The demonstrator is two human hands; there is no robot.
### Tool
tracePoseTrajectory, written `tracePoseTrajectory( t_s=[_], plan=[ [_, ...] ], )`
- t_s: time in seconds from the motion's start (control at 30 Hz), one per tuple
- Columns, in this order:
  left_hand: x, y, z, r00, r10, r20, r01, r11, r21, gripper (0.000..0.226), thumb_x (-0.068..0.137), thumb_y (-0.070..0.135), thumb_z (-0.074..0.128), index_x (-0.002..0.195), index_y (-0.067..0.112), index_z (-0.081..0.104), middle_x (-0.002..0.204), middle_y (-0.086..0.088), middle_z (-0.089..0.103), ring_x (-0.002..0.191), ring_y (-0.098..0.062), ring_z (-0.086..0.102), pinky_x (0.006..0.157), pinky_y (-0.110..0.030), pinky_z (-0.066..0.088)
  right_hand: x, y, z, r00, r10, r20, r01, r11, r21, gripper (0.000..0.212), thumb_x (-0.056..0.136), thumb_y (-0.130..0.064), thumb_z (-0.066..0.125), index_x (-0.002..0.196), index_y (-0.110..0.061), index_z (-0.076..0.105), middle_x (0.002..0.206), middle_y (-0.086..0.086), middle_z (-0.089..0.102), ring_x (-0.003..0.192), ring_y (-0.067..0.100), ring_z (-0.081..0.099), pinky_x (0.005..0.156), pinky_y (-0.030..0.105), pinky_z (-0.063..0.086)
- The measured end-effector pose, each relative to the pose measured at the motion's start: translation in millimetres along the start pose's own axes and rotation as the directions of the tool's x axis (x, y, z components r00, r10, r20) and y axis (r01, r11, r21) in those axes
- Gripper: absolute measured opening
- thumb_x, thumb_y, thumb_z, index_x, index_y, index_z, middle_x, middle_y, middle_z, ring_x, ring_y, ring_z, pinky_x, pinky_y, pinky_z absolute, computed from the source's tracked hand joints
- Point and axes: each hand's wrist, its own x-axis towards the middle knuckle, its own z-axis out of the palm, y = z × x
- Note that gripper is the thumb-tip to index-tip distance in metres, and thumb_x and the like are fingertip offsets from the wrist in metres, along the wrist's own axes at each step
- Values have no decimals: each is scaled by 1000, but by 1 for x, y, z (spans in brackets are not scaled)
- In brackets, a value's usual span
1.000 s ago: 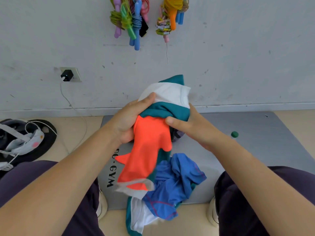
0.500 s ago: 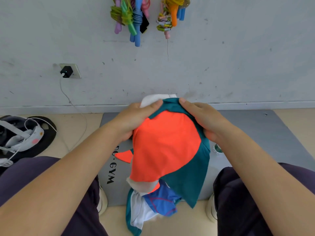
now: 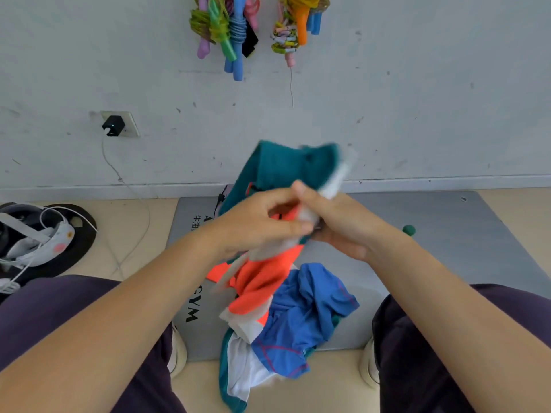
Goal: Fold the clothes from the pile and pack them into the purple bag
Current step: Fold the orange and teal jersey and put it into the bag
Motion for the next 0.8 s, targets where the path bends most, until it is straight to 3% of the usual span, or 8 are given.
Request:
tracePoseTrajectory(
  t_s=[0.1, 0.23, 0.3, 0.4, 0.47, 0.53, 0.7, 0.8],
  plan=[
    [-4, 3, -4, 990, -56, 131, 67, 994, -83, 41, 85, 21, 69, 126, 20, 62, 124, 3, 68, 120, -10, 60, 102, -24, 47, 2, 2, -1, 992, 30, -124, -27, 999, 30, 46, 86, -42, 66, 118, -9, 67, 115, 8, 71, 110, 20, 66, 101, 43, 48],
    [5, 1, -13, 932, -45, -359, 45, 999, -7, 20, 79, 22, 81, 94, 19, 68, 93, 4, 69, 82, 1, 62, 78, -19, 51, 3, -2, -9, 978, 9, -211, 42, 971, 236, 37, 94, -23, 61, 125, -3, 61, 123, 18, 66, 109, 27, 65, 102, 47, 47],
    [10, -6, -22, 881, -88, -465, 125, 991, 49, 39, 73, 29, 86, 103, 22, 61, 102, 5, 62, 85, 2, 59, 78, -18, 51, 3, -4, -11, 981, -34, -193, 99, 936, 338, 35, 94, -15, 60, 126, -2, 60, 123, 17, 66, 113, 28, 65, 98, 42, 52],
    [10, -13, -28, 931, -296, -215, 273, 953, -129, 75, 67, 50, 83, 131, 28, 49, 129, 7, 58, 107, -3, 64, 96, -25, 50, 0, -6, -10, 991, -85, -105, 121, 901, 417, 33, 93, -11, 60, 124, -2, 61, 123, 18, 66, 112, 29, 65, 89, 38, 56],
    [10, -16, -22, 968, -250, 5, 243, 939, -243, 57, 79, 47, 71, 129, 29, 51, 126, 12, 64, 106, 1, 65, 86, -17, 53, -1, -6, -10, 991, -111, -70, 130, 902, 411, 35, 92, -11, 61, 126, 0, 60, 124, 19, 65, 114, 31, 64, 89, 39, 56],
    [11, -19, -15, 975, -206, 82, 221, 904, -366, 38, 84, 42, 66, 119, 27, 63, 117, 10, 71, 108, -5, 66, 80, -15, 53, -1, -3, -10, 994, -98, -56, 112, 918, 380, 35, 93, -11, 60, 127, -1, 60, 124, 17, 65, 115, 29, 64, 93, 38, 54],
    [14, -19, -17, 902, -263, -343, 159, 940, -302, 27, 79, 41, 78, 94, 18, 74, 94, -3, 77, 88, -20, 74, 75, -30, 59, 2, 5, -13, 987, -76, -145, 106, 971, 213, 32, 88, -17, 69, 119, -10, 67, 117, 6, 71, 108, 19, 68, 90, 32, 56],
    [13, -13, -31, 865, -215, -454, 88, 955, -284, 18, 82, 35, 77, 91, 20, 72, 90, -3, 77, 82, -19, 74, 74, -31, 58, 4, 6, -20, 947, -6, -320, 8, 1000, 6, 46, 73, -43, 81, 110, -17, 71, 106, 0, 74, 101, 17, 69, 90, 36, 54]
  ],
)
